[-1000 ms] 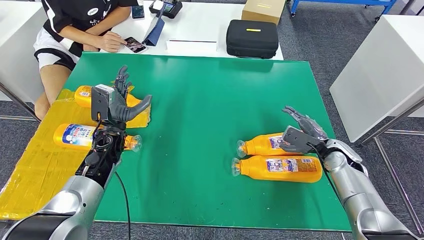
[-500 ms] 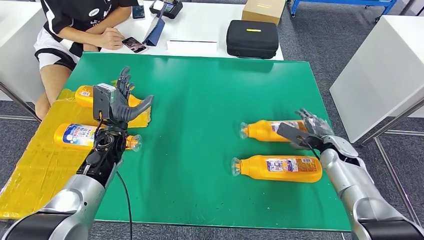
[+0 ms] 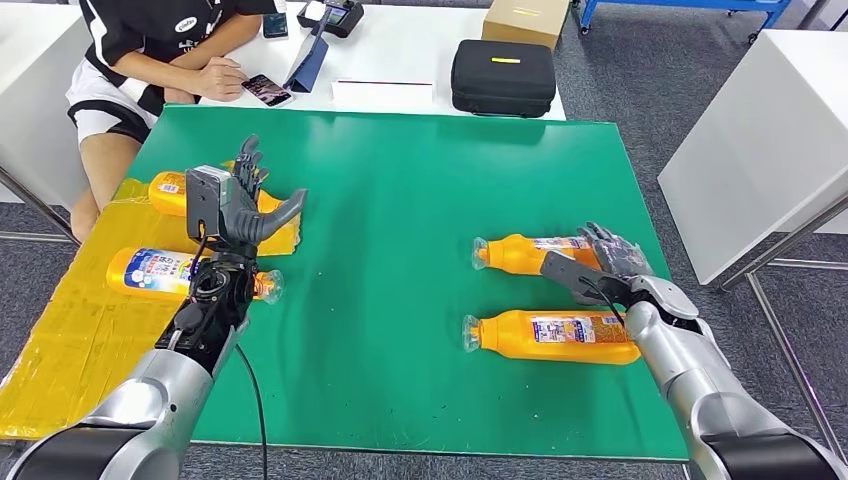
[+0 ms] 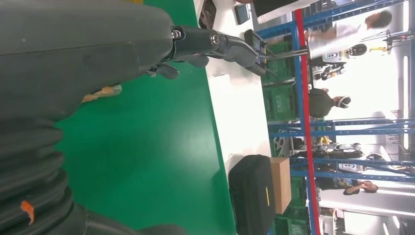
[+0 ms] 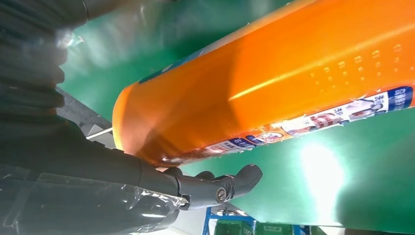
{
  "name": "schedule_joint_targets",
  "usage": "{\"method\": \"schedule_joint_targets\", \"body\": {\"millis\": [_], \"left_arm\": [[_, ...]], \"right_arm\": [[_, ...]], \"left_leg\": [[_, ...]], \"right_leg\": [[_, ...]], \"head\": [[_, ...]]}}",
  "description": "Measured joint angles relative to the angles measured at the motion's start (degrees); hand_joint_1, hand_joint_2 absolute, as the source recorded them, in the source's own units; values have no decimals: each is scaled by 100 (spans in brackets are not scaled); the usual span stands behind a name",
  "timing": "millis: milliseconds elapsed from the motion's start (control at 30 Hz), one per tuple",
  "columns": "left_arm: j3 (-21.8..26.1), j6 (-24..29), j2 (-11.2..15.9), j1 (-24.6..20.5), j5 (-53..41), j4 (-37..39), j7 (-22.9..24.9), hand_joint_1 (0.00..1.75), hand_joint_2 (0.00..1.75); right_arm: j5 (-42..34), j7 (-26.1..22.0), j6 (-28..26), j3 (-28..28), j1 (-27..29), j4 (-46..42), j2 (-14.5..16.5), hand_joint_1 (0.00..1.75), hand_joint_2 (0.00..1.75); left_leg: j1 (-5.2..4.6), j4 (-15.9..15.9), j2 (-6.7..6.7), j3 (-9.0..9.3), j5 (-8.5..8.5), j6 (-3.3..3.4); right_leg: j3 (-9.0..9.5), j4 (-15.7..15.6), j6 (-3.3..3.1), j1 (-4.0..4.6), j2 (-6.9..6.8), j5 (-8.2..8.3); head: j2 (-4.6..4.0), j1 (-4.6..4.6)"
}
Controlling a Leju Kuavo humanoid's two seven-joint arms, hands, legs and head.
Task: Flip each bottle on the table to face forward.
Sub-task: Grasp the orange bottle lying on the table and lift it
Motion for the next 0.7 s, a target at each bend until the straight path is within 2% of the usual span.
{"method": "schedule_joint_targets", "body": {"millis": [300, 533, 633, 667, 700], "left_arm": [[2, -16, -5, 9, 44, 76, 28, 0, 175], [2, -49, -50, 9, 51, 91, 29, 0, 175], [2, -47, -60, 9, 57, 93, 32, 0, 175], [2, -46, -61, 9, 60, 93, 33, 0, 175], [2, -46, -61, 9, 61, 93, 34, 0, 175]], "right_arm": [[219, 257, 46, 0, -92, 136, 104, 0, 175], [588, 642, 624, 101, -259, 321, 162, 0, 175], [660, 723, 708, 151, -285, 376, 170, 0, 175], [669, 729, 710, 166, -290, 390, 172, 2, 175], [675, 733, 711, 177, -294, 401, 173, 14, 175]], "left_leg": [[0, 0, 0, 4, 1, 0], [2, 0, 2, 24, -3, -2], [4, 0, 2, 35, -4, -3], [4, 0, 2, 38, -4, -3], [4, 0, 1, 41, -4, -3]], "right_leg": [[3, 0, 0, 0, 0, 1], [15, -3, -3, 0, 1, -4], [27, -3, -2, 1, 0, -6], [30, -3, -2, 1, 0, -6], [33, -3, -1, 1, 0, -6]], "head": [[0, 1], [0, 2], [0, 2], [0, 2], [0, 2]]}}
